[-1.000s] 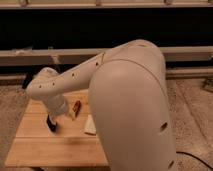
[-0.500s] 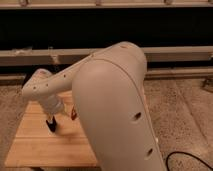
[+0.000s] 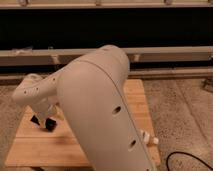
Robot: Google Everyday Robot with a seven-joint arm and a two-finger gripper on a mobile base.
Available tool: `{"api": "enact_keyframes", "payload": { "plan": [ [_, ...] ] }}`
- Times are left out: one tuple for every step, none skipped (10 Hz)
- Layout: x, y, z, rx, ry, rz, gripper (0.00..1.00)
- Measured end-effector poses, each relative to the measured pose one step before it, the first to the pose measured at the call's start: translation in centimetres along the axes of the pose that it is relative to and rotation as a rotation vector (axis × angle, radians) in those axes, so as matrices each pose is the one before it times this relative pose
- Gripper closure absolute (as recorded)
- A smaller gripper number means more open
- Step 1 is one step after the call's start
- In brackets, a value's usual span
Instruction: Knock the eraser over
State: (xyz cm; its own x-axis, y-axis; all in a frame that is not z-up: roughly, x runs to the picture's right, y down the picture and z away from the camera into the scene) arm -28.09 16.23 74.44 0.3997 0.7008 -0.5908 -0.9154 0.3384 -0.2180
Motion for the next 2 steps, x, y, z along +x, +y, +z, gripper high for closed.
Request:
{"api": "enact_keyframes", "payload": {
  "plan": [
    [0.025,0.550,0.011,-0.01096,-0.00573,-0.02921,0.35],
    [0.094,0.622,-0.081,-0.01780,-0.00171,-0.01767,0.35]
  ]
}}
